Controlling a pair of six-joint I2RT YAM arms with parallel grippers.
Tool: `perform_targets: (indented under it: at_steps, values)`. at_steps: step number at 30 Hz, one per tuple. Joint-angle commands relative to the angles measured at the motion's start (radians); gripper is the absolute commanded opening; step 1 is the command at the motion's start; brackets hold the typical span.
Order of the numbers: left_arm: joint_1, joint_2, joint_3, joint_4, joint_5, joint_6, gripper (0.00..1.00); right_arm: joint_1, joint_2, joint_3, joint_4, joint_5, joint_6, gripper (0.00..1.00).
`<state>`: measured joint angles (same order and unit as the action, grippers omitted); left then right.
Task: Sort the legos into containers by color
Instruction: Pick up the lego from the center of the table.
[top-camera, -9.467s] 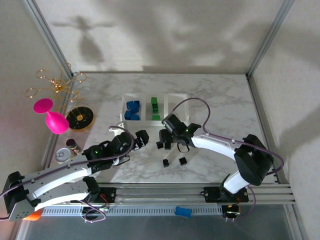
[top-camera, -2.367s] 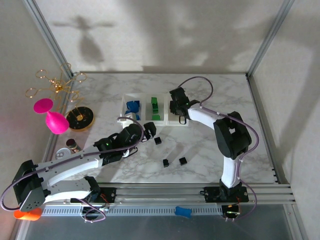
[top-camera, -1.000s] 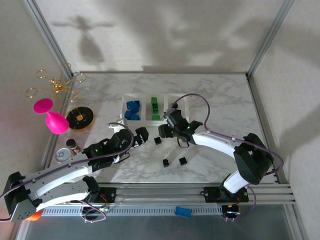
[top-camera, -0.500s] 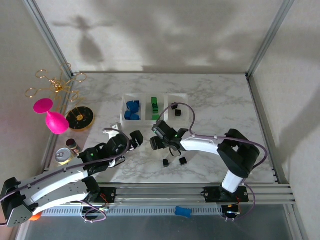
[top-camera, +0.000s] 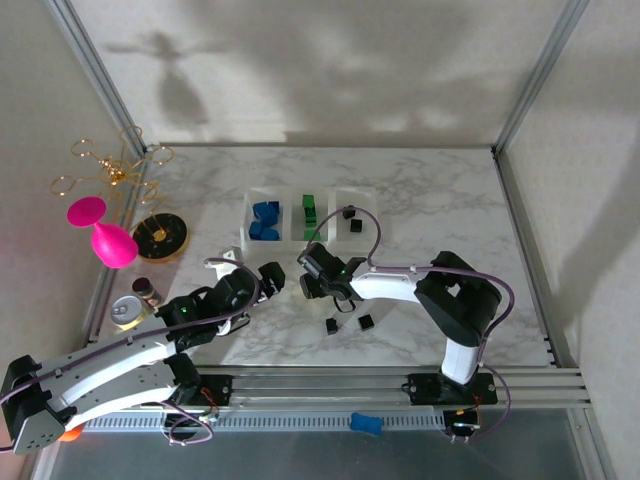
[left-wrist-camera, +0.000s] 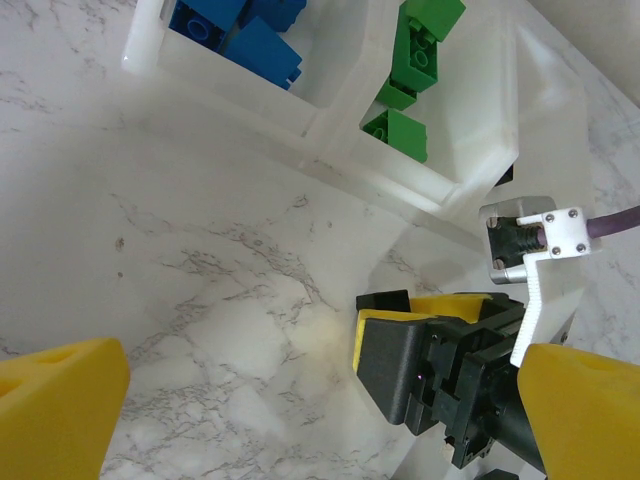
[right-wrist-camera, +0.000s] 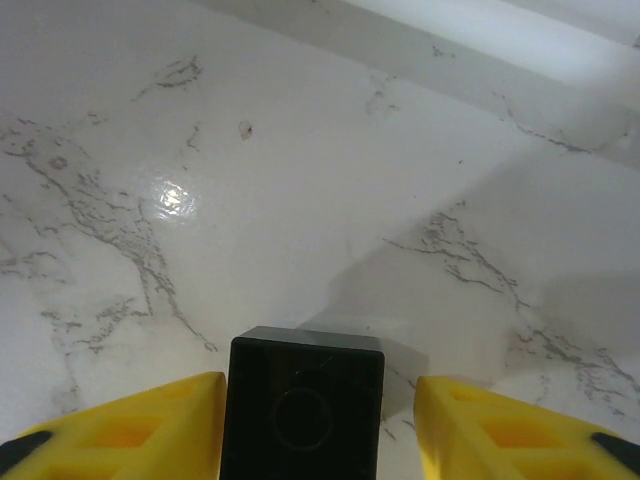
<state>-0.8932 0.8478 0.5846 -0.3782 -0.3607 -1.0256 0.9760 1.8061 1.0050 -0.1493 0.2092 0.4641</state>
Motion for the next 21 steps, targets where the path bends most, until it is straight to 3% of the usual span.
perform_targets:
  at_steps: [1, 9, 15, 21]
  values:
    - [0.005, 0.008, -0.009, -0.005, -0.024, -0.024, 1.0, 0.012, 0.011, 0.03, 0.004, 0.019, 0.002, 0.47]
    - [0.004, 0.018, 0.005, 0.002, -0.017, -0.007, 1.0, 0.012, -0.021, 0.035, -0.018, 0.023, 0.005, 0.34]
    - [0.003, 0.032, 0.033, 0.013, -0.01, 0.016, 1.0, -0.004, -0.094, 0.055, -0.077, 0.015, 0.028, 0.35]
    - [0.005, 0.077, 0.077, 0.038, -0.014, 0.052, 1.0, -0.08, -0.163, 0.077, -0.131, 0.031, 0.027, 0.36]
